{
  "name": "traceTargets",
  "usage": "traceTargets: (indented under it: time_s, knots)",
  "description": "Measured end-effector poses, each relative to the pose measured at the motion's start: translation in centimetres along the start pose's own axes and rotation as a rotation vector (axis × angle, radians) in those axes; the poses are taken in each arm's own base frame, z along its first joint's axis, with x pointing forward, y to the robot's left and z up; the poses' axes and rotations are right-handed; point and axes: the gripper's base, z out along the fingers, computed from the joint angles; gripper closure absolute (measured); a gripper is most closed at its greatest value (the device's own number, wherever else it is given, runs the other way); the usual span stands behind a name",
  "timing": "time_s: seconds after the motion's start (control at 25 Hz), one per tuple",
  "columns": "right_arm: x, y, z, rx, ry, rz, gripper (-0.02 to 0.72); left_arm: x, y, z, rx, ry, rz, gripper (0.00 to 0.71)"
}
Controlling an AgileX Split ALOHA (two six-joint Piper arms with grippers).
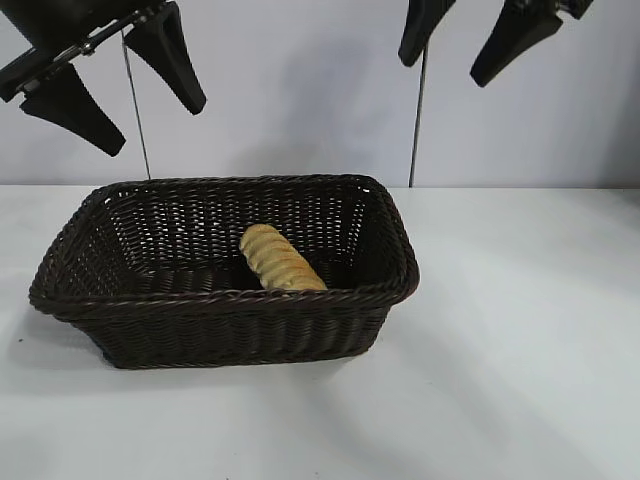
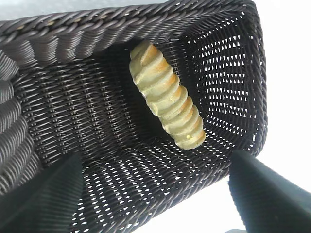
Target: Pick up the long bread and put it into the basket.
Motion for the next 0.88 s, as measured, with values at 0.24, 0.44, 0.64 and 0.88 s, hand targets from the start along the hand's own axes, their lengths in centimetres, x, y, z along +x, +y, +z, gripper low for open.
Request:
traceTargets:
  time_s: [0.24, 0.44, 0.64, 0.88]
  knots:
    - [0.00, 0.00, 0.00, 0.000, 0.000, -0.001, 0.166, -0.09, 0.01, 0.00, -0.001, -0.010, 0.000, 0.114]
    - [0.00, 0.00, 0.00, 0.000, 0.000, 0.000, 0.166, -0.10, 0.01, 0.00, -0.001, -0.011, 0.000, 0.114]
    - [-0.02, 0.00, 0.00, 0.000, -0.002, 0.002, 0.166, -0.10, 0.01, 0.00, -0.001, -0.011, 0.000, 0.114]
    - [0.00, -0.01, 0.03, 0.000, -0.001, 0.003, 0.166, -0.11, 0.01, 0.00, -0.002, -0.012, 0.000, 0.114]
